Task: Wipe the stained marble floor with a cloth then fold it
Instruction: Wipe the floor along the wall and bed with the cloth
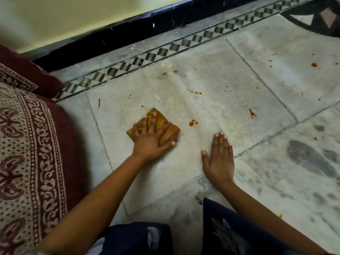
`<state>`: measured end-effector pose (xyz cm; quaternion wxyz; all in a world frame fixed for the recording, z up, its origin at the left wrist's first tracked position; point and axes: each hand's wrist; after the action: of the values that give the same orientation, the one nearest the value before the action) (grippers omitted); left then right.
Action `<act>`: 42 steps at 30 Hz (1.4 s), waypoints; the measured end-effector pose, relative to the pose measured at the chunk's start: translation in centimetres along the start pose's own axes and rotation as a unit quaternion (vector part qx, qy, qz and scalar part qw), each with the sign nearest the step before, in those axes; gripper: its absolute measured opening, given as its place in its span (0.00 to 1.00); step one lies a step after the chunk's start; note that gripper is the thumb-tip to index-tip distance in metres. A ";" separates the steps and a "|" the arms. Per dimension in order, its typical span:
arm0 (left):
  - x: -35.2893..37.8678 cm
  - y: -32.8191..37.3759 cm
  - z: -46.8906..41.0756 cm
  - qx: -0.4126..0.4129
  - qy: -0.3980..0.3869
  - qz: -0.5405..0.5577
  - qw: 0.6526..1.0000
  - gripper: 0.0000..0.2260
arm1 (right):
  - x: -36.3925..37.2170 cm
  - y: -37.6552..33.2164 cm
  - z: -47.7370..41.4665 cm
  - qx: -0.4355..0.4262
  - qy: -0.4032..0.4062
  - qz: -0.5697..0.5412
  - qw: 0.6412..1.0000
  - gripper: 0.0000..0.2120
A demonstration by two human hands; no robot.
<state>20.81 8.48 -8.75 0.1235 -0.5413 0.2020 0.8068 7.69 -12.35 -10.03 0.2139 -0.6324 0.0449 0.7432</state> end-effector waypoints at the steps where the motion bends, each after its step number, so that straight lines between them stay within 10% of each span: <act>1: 0.8 0.7 1.0 0.031 0.004 -0.014 0.999 0.33 | -0.1 0.0 0.0 -0.001 0.001 0.001 1.000 0.35; 5: 3.2 -1.4 5.5 0.109 0.041 -0.045 0.992 0.29 | 0.0 0.0 0.0 0.000 0.009 -0.008 1.000 0.35; 12: -0.9 -3.3 -0.4 -0.059 -0.014 -0.002 0.998 0.33 | 0.1 0.0 0.0 -0.005 0.011 -0.010 1.000 0.35; 21: 2.2 0.3 5.0 0.070 0.024 -0.005 0.997 0.33 | -1.2 0.5 -3.0 -0.010 0.026 -0.039 0.999 0.33; 30: -1.4 -4.3 -2.1 -0.151 0.051 0.089 0.983 0.35 | -0.4 0.8 -6.2 -0.024 0.018 -0.008 1.000 0.33; 38: 0.6 -2.1 0.0 -0.006 0.056 -0.005 0.998 0.38 | -0.8 0.7 -6.3 -0.024 0.017 -0.015 0.999 0.33; 42: -1.1 -5.4 -2.0 -0.069 0.060 0.015 0.996 0.34 | -0.8 0.7 -6.4 -0.019 0.022 -0.012 1.000 0.33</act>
<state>25.11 12.39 -9.46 0.0615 -0.5931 0.1609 0.7865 13.39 -15.37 -10.66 0.2094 -0.6532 0.0281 0.7271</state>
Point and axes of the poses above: each hand's wrist, its own z-axis away from the middle knuckle, its own x-axis out of the palm, y = z × x, and after that the axes turned 4 degrees about -y, right-handed
